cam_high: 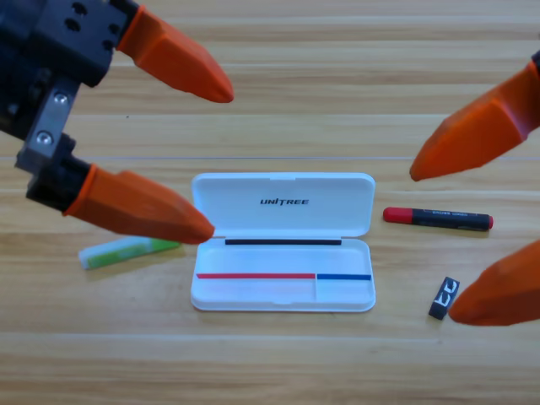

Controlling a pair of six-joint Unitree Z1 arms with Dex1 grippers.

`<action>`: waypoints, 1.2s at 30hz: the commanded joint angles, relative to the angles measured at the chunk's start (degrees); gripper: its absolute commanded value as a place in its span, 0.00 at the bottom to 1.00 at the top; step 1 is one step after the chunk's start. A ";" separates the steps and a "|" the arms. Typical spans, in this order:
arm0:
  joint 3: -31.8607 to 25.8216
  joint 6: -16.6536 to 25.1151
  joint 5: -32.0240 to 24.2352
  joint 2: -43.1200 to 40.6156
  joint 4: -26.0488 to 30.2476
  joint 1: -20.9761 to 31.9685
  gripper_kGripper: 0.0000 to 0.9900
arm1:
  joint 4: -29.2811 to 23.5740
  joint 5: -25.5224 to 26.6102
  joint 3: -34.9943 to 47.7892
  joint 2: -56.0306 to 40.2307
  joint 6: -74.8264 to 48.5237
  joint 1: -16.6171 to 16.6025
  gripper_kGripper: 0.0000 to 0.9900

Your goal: Clean up eraser and pencils

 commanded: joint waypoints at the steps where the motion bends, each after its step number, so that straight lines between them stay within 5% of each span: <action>1: 1.42 -0.30 0.73 0.96 0.54 -1.09 0.98 | 1.02 -2.28 2.95 1.02 -0.84 -0.75 0.96; 10: 1.51 -0.30 1.26 0.70 0.54 -1.09 0.98 | 1.02 -5.09 4.44 -2.05 -0.05 -2.15 0.96; 19: 1.16 -0.48 4.16 0.26 1.07 -1.01 0.98 | 3.48 -7.38 5.76 3.31 9.88 -15.86 0.95; 23: -0.69 -0.30 16.55 1.14 1.51 -0.57 0.98 | 6.03 -17.57 3.39 9.81 21.48 -19.29 0.95; 30: 0.89 11.21 29.74 1.31 1.42 8.40 0.97 | 7.79 -23.11 2.60 17.11 37.92 -20.70 0.97; 36: 3.00 16.58 30.61 4.83 1.77 15.87 0.97 | 7.70 -22.23 3.65 23.26 54.26 -20.79 0.99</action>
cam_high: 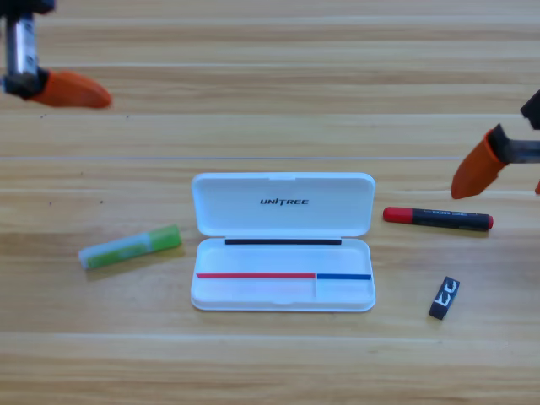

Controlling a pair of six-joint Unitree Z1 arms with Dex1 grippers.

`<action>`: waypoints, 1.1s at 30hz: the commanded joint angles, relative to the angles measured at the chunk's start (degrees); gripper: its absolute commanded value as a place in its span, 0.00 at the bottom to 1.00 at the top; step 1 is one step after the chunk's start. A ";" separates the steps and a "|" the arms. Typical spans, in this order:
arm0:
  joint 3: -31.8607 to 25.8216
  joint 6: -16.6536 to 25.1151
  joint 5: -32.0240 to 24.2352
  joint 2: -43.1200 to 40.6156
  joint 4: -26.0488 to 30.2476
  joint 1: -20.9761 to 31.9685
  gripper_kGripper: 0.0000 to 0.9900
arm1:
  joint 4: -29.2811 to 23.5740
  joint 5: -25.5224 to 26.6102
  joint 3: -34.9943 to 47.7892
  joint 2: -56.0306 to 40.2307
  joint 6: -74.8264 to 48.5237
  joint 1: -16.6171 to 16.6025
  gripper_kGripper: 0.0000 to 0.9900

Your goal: Clean up eraser and pencils

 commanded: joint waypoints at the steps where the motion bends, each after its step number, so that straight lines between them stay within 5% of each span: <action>1: 3.93 3.54 0.78 5.85 0.79 8.98 0.97 | 0.89 -0.34 1.54 9.21 12.90 -1.89 0.99; 12: 4.10 5.04 -12.22 13.15 2.20 21.02 0.96 | -0.16 -1.83 2.77 19.58 21.25 -2.41 0.92; 16: 3.22 7.76 -12.57 15.26 2.46 21.11 0.99 | -2.98 -2.18 4.09 21.34 22.04 -2.50 0.92; 33: 0.76 5.04 -18.29 29.15 2.90 21.20 0.84 | -7.11 -1.39 3.57 25.64 26.61 -2.06 0.84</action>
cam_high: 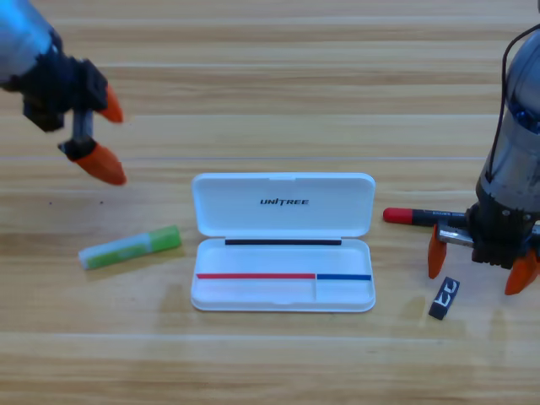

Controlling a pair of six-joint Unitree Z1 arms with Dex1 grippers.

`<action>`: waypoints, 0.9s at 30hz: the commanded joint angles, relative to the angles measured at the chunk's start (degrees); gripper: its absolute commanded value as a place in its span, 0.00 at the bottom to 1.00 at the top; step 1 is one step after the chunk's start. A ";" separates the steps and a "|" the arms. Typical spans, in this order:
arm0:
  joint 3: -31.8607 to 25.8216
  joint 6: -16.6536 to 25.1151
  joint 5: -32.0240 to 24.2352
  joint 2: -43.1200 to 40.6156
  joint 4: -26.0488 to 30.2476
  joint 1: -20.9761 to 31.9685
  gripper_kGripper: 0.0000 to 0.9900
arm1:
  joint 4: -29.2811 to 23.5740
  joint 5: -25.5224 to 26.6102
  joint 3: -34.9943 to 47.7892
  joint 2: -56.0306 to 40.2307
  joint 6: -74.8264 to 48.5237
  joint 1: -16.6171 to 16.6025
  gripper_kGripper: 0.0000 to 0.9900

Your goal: Clean up eraser and pencils

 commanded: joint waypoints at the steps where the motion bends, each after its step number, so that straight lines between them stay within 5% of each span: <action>1: 1.86 -1.35 -1.70 6.95 0.39 0.72 0.85 | -1.81 0.45 0.44 4.83 1.41 -0.81 0.83; 12: 4.84 -2.67 -2.85 10.56 -2.86 0.72 0.88 | -1.81 1.95 0.44 5.18 3.34 1.57 0.83; 24: 12.23 -2.84 -0.56 12.14 -13.84 -0.69 0.88 | -1.81 3.09 1.67 5.27 4.49 3.41 0.82; 27: 12.93 -2.84 -0.03 12.75 -14.99 -0.78 0.88 | -1.89 4.06 2.20 5.36 4.40 3.50 0.74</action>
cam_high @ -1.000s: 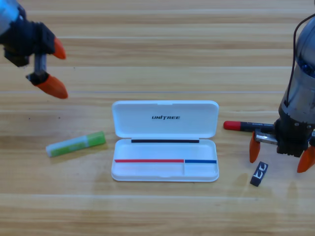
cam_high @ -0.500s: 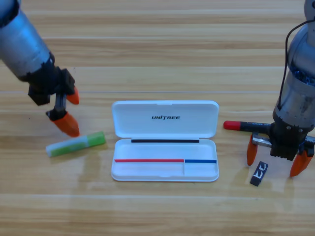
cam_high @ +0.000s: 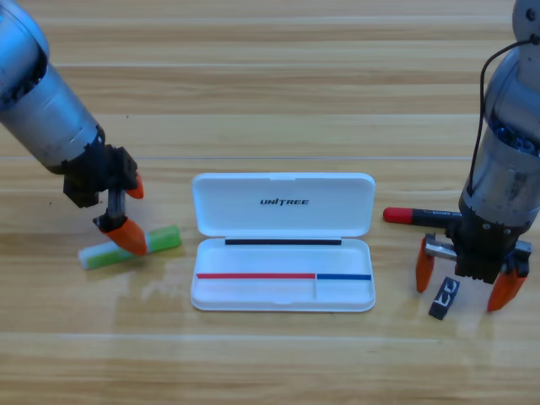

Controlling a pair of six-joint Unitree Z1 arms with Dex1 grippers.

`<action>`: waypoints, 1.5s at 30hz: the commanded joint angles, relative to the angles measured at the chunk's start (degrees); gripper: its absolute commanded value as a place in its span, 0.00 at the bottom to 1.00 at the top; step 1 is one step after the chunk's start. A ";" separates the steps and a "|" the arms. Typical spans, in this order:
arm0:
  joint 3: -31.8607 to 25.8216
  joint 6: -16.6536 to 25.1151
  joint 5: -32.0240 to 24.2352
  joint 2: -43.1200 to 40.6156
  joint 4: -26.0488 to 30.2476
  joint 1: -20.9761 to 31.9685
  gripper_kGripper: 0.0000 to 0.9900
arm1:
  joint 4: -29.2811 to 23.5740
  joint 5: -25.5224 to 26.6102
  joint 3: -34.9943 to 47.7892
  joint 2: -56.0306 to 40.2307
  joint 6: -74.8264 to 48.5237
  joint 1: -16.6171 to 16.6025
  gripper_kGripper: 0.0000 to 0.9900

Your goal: Clean up eraser and pencils

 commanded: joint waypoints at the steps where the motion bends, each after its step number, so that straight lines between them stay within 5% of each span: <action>1: 2.16 -0.54 1.60 3.71 -2.18 -0.78 0.88 | -0.86 2.69 2.22 3.30 0.54 1.83 0.73; 5: 3.48 -0.54 2.22 3.98 -4.11 -0.96 0.87 | -0.86 3.83 2.66 3.56 0.27 1.91 0.69; 8: 4.63 -0.54 2.30 4.24 -5.52 -0.96 0.87 | -1.39 3.66 2.49 3.56 -0.69 1.91 0.13; 10: 5.06 -0.54 2.39 4.33 -6.22 -0.96 0.86 | -1.39 3.04 2.49 3.56 -1.49 1.91 0.00; 19: 5.15 -0.63 2.48 4.77 -6.31 -1.13 0.76 | 0.11 0.32 1.96 4.00 -13.26 1.91 0.00; 26: 5.50 -0.54 2.57 4.77 -6.66 -1.22 0.63 | 1.95 -3.20 -1.29 -3.47 -40.16 1.91 0.00; 34: 6.56 -0.63 2.65 4.77 -7.63 -1.22 0.63 | 17.16 -4.69 -11.40 -5.23 -73.20 3.14 0.00; 45: 6.91 1.04 2.65 4.68 -8.07 -1.31 0.29 | 20.06 0.32 -16.32 -3.56 -98.08 5.43 0.00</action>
